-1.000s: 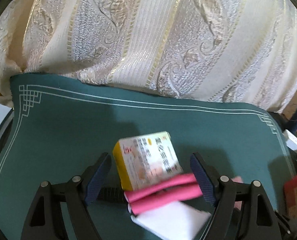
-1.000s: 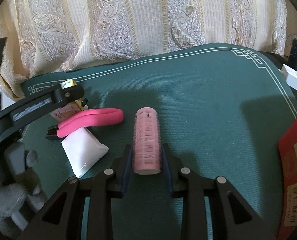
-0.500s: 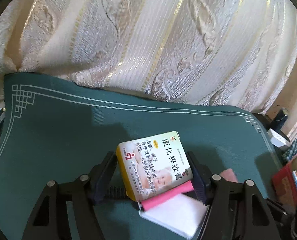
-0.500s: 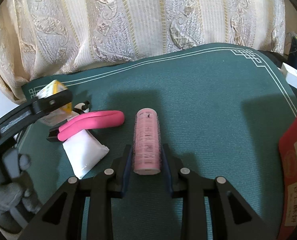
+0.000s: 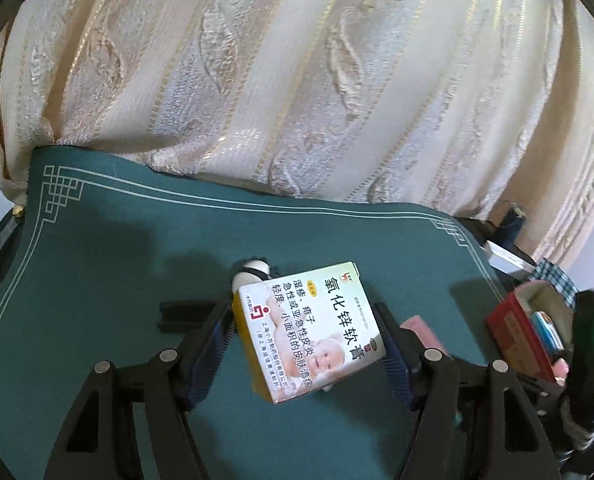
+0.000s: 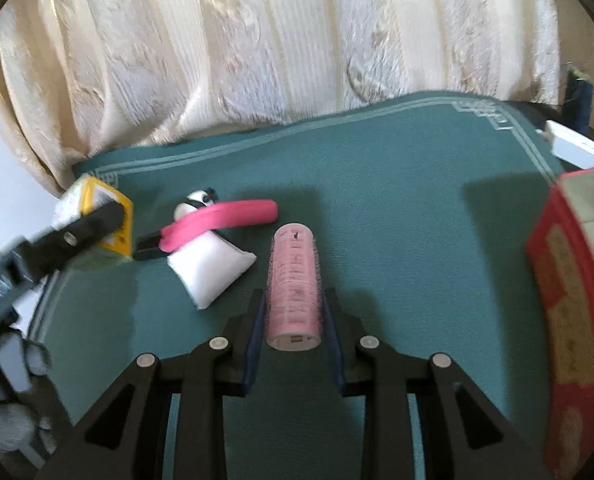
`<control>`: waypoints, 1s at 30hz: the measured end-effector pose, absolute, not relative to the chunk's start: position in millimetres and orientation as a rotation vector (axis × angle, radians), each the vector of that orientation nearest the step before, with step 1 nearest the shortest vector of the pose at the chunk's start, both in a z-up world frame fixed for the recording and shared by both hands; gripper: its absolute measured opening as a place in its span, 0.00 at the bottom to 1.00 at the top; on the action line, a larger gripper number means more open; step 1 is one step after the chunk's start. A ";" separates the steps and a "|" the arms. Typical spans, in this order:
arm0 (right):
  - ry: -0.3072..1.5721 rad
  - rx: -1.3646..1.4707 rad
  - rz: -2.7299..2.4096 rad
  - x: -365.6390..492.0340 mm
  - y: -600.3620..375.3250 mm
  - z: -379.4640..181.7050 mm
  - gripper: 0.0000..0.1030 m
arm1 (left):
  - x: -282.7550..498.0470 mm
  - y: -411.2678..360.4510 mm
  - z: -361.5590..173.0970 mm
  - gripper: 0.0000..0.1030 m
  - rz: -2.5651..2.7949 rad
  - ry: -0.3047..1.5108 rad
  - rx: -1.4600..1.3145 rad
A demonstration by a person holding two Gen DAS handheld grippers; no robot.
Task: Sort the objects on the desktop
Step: 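Carry the ointment box and pink roller into the tin box and open both tools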
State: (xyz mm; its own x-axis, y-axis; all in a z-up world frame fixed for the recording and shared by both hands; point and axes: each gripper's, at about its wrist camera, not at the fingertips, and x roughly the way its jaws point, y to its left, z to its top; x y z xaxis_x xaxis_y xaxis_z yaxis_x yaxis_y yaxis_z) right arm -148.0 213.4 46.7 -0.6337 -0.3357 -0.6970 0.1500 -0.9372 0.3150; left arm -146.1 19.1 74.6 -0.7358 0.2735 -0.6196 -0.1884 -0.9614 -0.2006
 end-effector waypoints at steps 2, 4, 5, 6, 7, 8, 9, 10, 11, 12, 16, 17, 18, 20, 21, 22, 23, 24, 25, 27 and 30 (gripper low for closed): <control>-0.365 1.135 -2.617 -132.9 224.0 57.1 0.30 | -136.6 23.7 78.1 0.69 2.694 -0.183 -0.984; -0.400 1.098 -2.646 -116.7 237.4 66.7 0.30 | -128.0 30.1 82.0 0.69 2.676 -0.179 -0.973; -0.415 1.082 -2.659 -109.9 244.0 70.8 0.30 | -124.8 33.3 83.6 0.69 2.668 -0.176 -0.969; -0.432 1.064 -2.672 -102.0 251.8 74.9 0.30 | -122.0 36.7 85.0 0.69 2.660 -0.173 -0.965; -0.453 1.037 -2.694 -91.9 262.2 80.7 0.30 | -118.8 41.1 86.7 0.69 2.650 -0.168 -0.961; -0.464 1.020 -2.712 -85.8 269.2 85.6 0.30 | -115.1 46.3 88.6 0.69 2.638 -0.163 -0.954; -0.479 1.000 -2.735 -78.1 279.2 90.8 0.30 | -112.3 50.4 89.9 0.69 2.628 -0.159 -0.949; -0.494 0.979 -2.757 -72.3 289.9 95.7 0.30 | -108.4 57.5 91.9 0.69 2.615 -0.150 -0.941; -0.510 0.958 -2.789 -64.2 302.3 101.1 0.30 | -105.3 62.4 93.2 0.69 2.607 -0.143 -0.935; -0.521 0.944 -2.816 -57.5 312.2 104.9 0.30 | -101.9 68.4 94.6 0.69 2.596 -0.137 -0.929; -0.563 0.906 -2.913 -36.4 350.4 114.0 0.30 | -93.2 91.5 96.6 0.69 2.553 -0.122 -0.923; -0.582 0.900 -2.934 -30.8 361.7 114.5 0.30 | -91.3 96.9 96.6 0.69 2.543 -0.115 -0.923; -0.601 0.897 -2.950 -25.8 370.6 115.2 0.30 | -90.3 101.7 96.5 0.69 2.536 -0.108 -0.923; -0.624 0.896 -2.976 -15.1 387.3 115.3 0.30 | -86.6 113.5 96.6 0.69 2.518 -0.090 -0.924; -0.633 0.899 -2.986 -10.7 394.6 114.8 0.30 | -84.8 119.4 96.5 0.69 2.509 -0.082 -0.926; -0.641 0.900 -2.994 -7.1 400.9 114.6 0.30 | -83.0 124.7 96.6 0.69 2.501 -0.077 -0.927; -0.647 0.903 -3.006 -1.6 408.4 113.5 0.30 | -81.5 129.1 96.9 0.69 2.494 -0.074 -0.928; -0.657 0.906 -3.014 0.4 413.6 112.3 0.30 | -80.2 133.5 97.3 0.69 2.486 -0.070 -0.928; -0.669 0.910 -3.020 2.9 419.5 111.4 0.30 | -78.4 140.5 98.1 0.69 2.475 -0.063 -0.928; -0.694 0.916 -3.028 7.5 432.5 107.4 0.30 | -75.8 151.1 99.0 0.69 2.459 -0.049 -0.925; -0.720 0.925 -3.029 11.8 443.1 102.6 0.30 | -69.8 169.7 101.9 0.69 2.432 -0.016 -0.913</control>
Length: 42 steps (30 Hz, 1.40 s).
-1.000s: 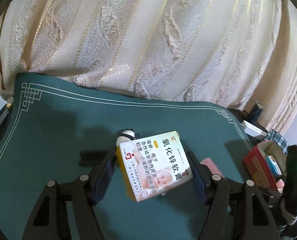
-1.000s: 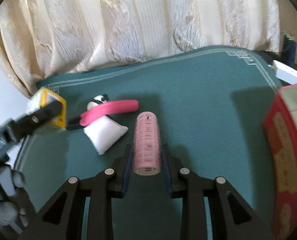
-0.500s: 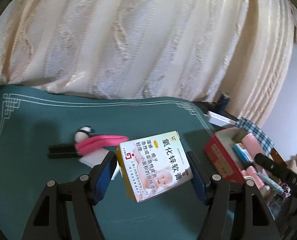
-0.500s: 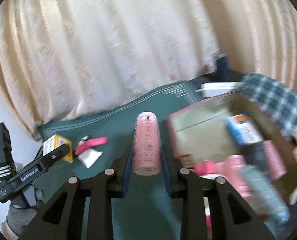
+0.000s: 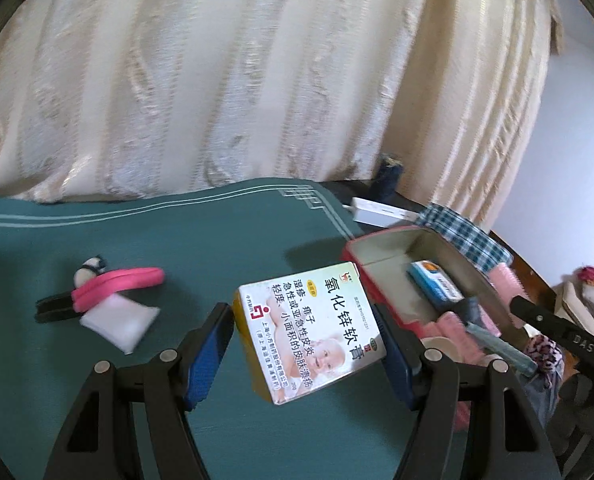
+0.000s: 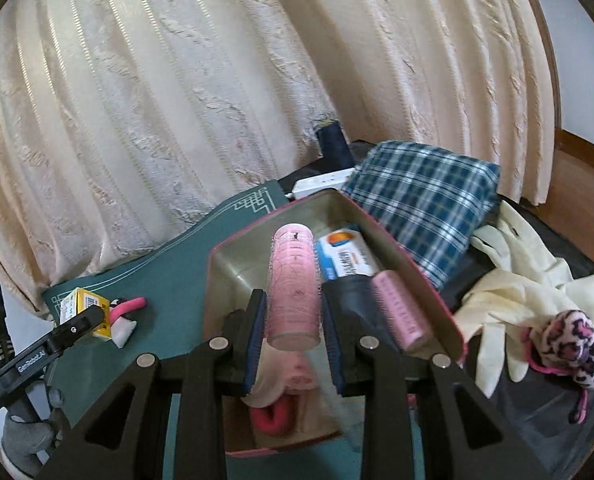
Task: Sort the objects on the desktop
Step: 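Carry the ointment box and pink roller into the tin box and open both tools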
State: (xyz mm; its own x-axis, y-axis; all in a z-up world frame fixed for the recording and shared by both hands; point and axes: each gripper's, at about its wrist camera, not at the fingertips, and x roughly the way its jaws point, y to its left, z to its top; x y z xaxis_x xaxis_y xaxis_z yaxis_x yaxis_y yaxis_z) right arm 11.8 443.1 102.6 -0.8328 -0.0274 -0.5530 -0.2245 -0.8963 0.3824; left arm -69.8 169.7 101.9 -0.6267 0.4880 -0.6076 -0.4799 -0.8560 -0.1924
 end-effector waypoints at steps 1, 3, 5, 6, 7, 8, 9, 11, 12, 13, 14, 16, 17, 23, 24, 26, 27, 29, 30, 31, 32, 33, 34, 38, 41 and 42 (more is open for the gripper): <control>0.678 -0.865 2.829 12.3 445.3 101.7 0.30 | -67.7 177.6 103.2 0.69 2.421 -0.005 -0.909; 0.684 -0.868 2.827 12.7 449.1 99.9 0.30 | -65.0 187.0 104.3 0.69 2.407 0.006 -0.904; 0.685 -0.870 2.825 13.9 453.1 99.2 0.30 | -63.3 197.9 104.4 0.69 2.391 0.017 -0.902; 0.684 -0.870 2.823 14.3 455.0 98.8 0.30 | -62.2 201.9 104.3 0.69 2.384 0.021 -0.902; 0.683 -0.871 2.822 14.8 456.6 98.7 0.30 | -61.7 206.6 103.9 0.69 2.376 0.024 -0.903; 0.685 -0.871 2.820 15.8 459.7 98.4 0.30 | -60.9 212.0 103.5 0.69 2.366 0.030 -0.905; 0.686 -0.870 2.819 17.3 461.5 97.9 0.30 | -60.3 217.7 103.0 0.69 2.356 0.035 -0.907; 0.693 -0.869 2.812 18.5 466.6 96.6 0.30 | -59.4 225.5 102.7 0.69 2.340 0.044 -0.909; 0.698 -0.869 2.809 18.9 468.8 96.0 0.30 | -58.6 229.4 102.6 0.69 2.333 0.049 -0.910; 0.702 -0.870 2.806 18.9 470.7 95.3 0.30 | -57.7 235.2 102.8 0.69 2.324 0.057 -0.908; 0.707 -0.871 2.804 18.9 472.1 94.2 0.30 | -57.2 239.2 103.1 0.69 2.318 0.061 -0.906; 0.711 -0.872 2.802 19.0 474.8 93.0 0.30 | -55.6 250.0 105.2 0.69 2.301 0.073 -0.899; 0.714 -0.874 2.802 18.9 475.8 92.4 0.30 | -55.0 253.9 105.7 0.69 2.294 0.076 -0.896; 0.707 -0.880 2.799 19.1 479.5 92.6 0.30 | -51.0 280.2 109.8 0.70 2.244 0.089 -0.868; 0.702 -0.882 2.800 19.3 480.4 92.7 0.30 | -50.4 284.8 110.5 0.69 2.235 0.086 -0.860; 0.686 -0.888 2.803 18.8 481.2 93.9 0.30 | -50.3 293.7 110.9 0.71 2.214 0.080 -0.857; 0.681 -0.890 2.804 18.7 481.2 94.1 0.30 | -50.6 296.7 110.6 0.72 2.200 0.076 -0.864; 0.688 -0.887 2.800 19.6 482.4 93.9 0.30 | -50.7 303.3 108.8 0.80 2.170 0.073 -0.882; 0.696 -0.888 2.797 19.9 483.5 93.2 0.30 | -49.9 304.7 107.9 0.80 2.166 0.075 -0.884; 0.702 -0.890 2.791 20.0 484.7 91.9 0.30 | -49.0 305.5 106.8 0.80 2.163 0.078 -0.885; 0.705 -0.892 2.787 20.1 485.5 91.0 0.30 | -49.0 305.5 105.5 0.80 2.160 0.078 -0.891; 0.710 -0.893 2.783 20.3 486.6 90.4 0.31 | -49.1 304.6 104.4 0.80 2.159 0.074 -0.898; 0.715 -0.894 2.779 20.9 487.5 89.9 0.31 | -50.2 302.3 103.2 0.80 2.163 0.065 -0.909; 0.724 -0.886 2.777 23.5 488.0 90.4 0.31 | -55.6 293.9 101.3 0.80 2.187 0.035 -0.935; 0.716 -0.884 2.783 22.9 484.5 93.0 0.31 | -58.4 286.5 101.0 0.80 2.205 0.022 -0.945; 0.715 -0.883 2.785 23.0 483.6 93.9 0.31 | -58.6 284.3 100.6 0.80 2.211 0.023 -0.946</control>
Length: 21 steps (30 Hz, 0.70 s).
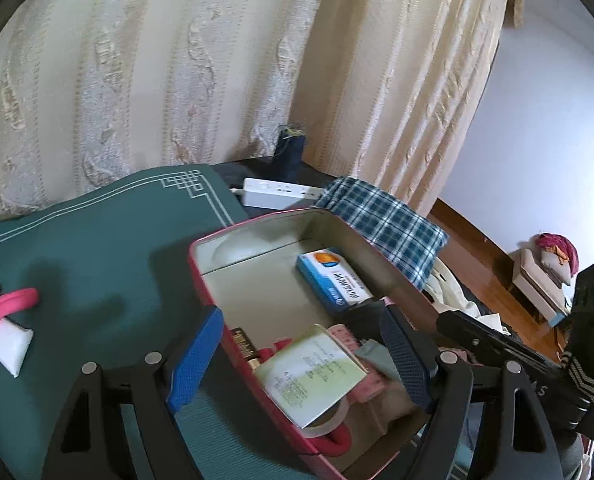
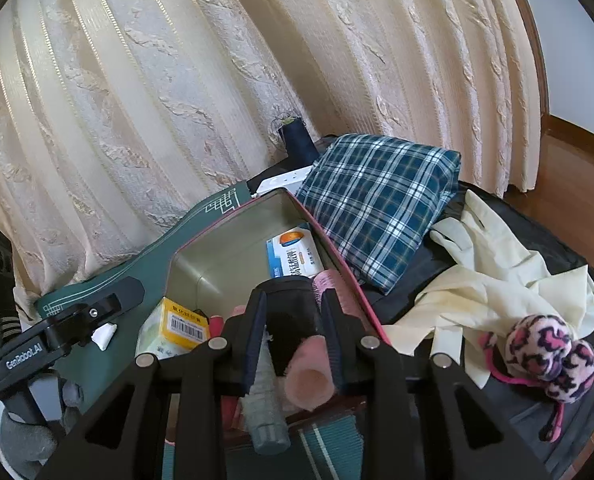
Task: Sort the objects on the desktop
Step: 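Carry the ointment box and pink roller into the tin box and open both tools, then move both open tools back over the table toward the black comb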
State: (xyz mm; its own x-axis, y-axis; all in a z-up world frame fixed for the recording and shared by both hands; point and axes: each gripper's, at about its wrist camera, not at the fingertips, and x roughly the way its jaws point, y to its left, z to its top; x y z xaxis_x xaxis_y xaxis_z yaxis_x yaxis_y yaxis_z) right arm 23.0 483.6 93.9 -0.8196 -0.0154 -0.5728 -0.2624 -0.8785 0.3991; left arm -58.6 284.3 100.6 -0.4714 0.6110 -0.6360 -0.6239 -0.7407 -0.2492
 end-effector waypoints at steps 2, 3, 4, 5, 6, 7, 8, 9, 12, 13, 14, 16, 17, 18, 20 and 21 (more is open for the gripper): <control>0.708 -0.876 2.790 23.4 480.4 96.5 0.31 | -59.8 280.6 99.0 0.80 2.219 0.025 -0.949; 0.705 -0.873 2.793 23.4 478.5 98.1 0.31 | -60.4 278.5 98.0 0.80 2.222 0.024 -0.952; 0.704 -0.870 2.797 23.3 476.9 99.4 0.31 | -61.2 275.6 97.1 0.80 2.227 0.022 -0.959; 0.703 -0.867 2.804 23.0 474.5 101.3 0.31 | -61.8 273.4 96.3 0.80 2.230 0.021 -0.963; 0.701 -0.864 2.809 22.9 472.2 102.9 0.31 | -62.9 271.4 95.6 0.80 2.234 0.020 -0.966; 0.698 -0.862 2.817 22.7 469.5 104.3 0.31 | -64.1 267.2 95.0 0.80 2.241 0.016 -0.969; 0.695 -0.860 2.826 22.2 466.2 106.2 0.33 | -64.6 264.1 95.0 0.80 2.246 0.014 -0.970; 0.692 -0.859 2.835 21.9 462.7 108.0 0.36 | -65.3 260.4 94.9 0.80 2.253 0.009 -0.971; 0.682 -0.856 2.865 19.5 450.1 112.7 0.43 | -70.0 242.6 94.4 0.80 2.284 -0.009 -0.977; 0.676 -0.856 2.876 18.6 445.2 113.8 0.45 | -71.1 237.9 94.2 0.80 2.292 -0.012 -0.979; 0.672 -0.858 2.888 17.3 439.6 114.9 0.47 | -73.1 230.2 93.6 0.80 2.309 -0.015 -0.981; 0.663 -0.865 2.915 13.8 427.7 117.1 0.50 | -77.1 214.9 92.0 0.80 2.341 -0.023 -0.989; 0.656 -0.867 2.926 12.7 423.4 117.8 0.52 | -79.2 208.0 91.0 0.80 2.354 -0.030 -0.995; 0.644 -0.869 2.937 11.0 417.7 118.5 0.54 | -81.2 200.8 90.0 0.80 2.366 -0.038 -1.000; 0.610 -0.871 2.963 8.0 404.4 120.5 0.55 | -86.1 181.7 87.6 0.80 2.401 -0.059 -1.014; 0.599 -0.875 2.978 6.2 397.9 121.4 0.55 | -87.5 173.9 86.9 0.80 2.415 -0.067 -1.018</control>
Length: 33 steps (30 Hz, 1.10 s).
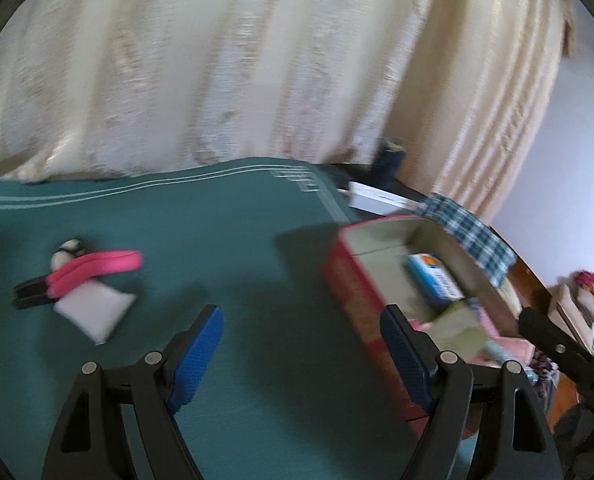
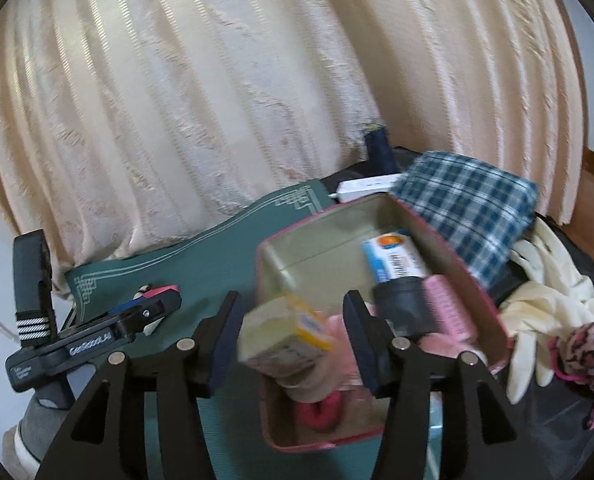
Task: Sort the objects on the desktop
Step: 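Move both open tools back over the table toward the black comb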
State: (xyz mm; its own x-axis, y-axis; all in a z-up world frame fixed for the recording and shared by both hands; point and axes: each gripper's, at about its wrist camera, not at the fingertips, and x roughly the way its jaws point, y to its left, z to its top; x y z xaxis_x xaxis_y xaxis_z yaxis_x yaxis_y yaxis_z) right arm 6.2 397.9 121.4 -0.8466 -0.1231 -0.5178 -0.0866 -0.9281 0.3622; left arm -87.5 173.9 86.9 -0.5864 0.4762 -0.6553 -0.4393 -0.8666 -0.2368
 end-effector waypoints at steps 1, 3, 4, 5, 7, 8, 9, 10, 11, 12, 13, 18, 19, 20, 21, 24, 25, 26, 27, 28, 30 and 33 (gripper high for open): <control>-0.578 0.863 -2.929 4.1 391.3 122.0 0.55 | -90.1 161.9 85.7 0.80 2.437 -0.078 -1.023; -0.549 0.868 -2.900 -1.0 376.8 121.9 0.55 | -92.6 144.8 84.7 0.80 2.467 -0.089 -1.030; -0.536 0.871 -2.887 -2.6 370.3 121.5 0.55 | -94.5 132.0 83.9 0.80 2.491 -0.098 -1.034; -0.521 0.875 -2.871 -5.5 361.8 120.4 0.55 | -96.1 124.5 83.0 0.80 2.505 -0.106 -1.038; -0.501 0.884 -2.845 -10.5 348.8 118.8 0.55 | -99.8 103.5 81.0 0.80 2.535 -0.138 -1.050; -0.492 0.888 -2.833 -12.4 342.3 118.1 0.55 | -101.1 96.2 80.0 0.80 2.546 -0.150 -1.055; -0.484 0.892 -2.823 -14.8 336.5 118.0 0.55 | -102.9 88.9 78.6 0.80 2.557 -0.162 -1.060; -0.475 0.894 -2.814 -16.7 331.0 117.3 0.55 | -103.7 78.8 78.0 0.80 2.573 -0.174 -1.065; -0.466 0.897 -2.803 -19.0 324.8 116.6 0.55 | -104.7 72.5 77.1 0.80 2.584 -0.178 -1.068; -0.456 0.899 -2.795 -20.9 319.2 116.3 0.55 | -105.7 64.7 76.0 0.80 2.597 -0.180 -1.073; -0.447 0.901 -2.787 -22.9 313.5 115.8 0.55 | -106.2 61.3 74.6 0.80 2.605 -0.180 -1.075; -0.426 0.934 -2.756 -33.1 294.6 109.4 0.55 | -109.2 37.9 67.5 0.80 2.627 -0.187 -1.098; -0.417 0.945 -2.747 -36.0 289.9 107.2 0.55 | -109.7 32.8 65.4 0.80 2.630 -0.190 -1.103; -0.412 0.954 -2.742 -38.6 286.9 105.9 0.55 | -110.3 29.3 63.7 0.80 2.632 -0.194 -1.105; -0.405 0.966 -2.734 -41.8 282.6 103.9 0.56 | -110.9 24.3 61.9 0.80 2.634 -0.202 -1.109; -0.387 0.994 -2.712 -48.4 271.6 99.5 0.55 | -111.8 12.3 58.4 0.80 2.642 -0.220 -1.117; -0.379 1.002 -2.705 -50.9 267.1 98.0 0.55 | -112.9 7.9 56.6 0.80 2.645 -0.229 -1.121; -0.375 1.007 -2.701 -52.1 264.3 96.7 0.55 | -113.4 4.3 55.6 0.80 2.647 -0.236 -1.124; -0.369 1.013 -2.694 -54.4 260.8 95.5 0.55 | -113.9 0.7 54.1 0.80 2.649 -0.242 -1.127; -0.363 1.022 -2.686 -57.0 257.0 93.7 0.55 | -115.3 -3.5 52.3 0.80 2.650 -0.247 -1.132; -0.354 1.037 -2.674 -61.2 251.1 90.6 0.55 | -117.7 -8.9 49.8 0.80 2.655 -0.245 -1.141; -0.345 1.058 -2.658 -68.4 243.7 86.1 0.55 | -122.2 -16.9 47.0 0.80 2.668 -0.232 -1.148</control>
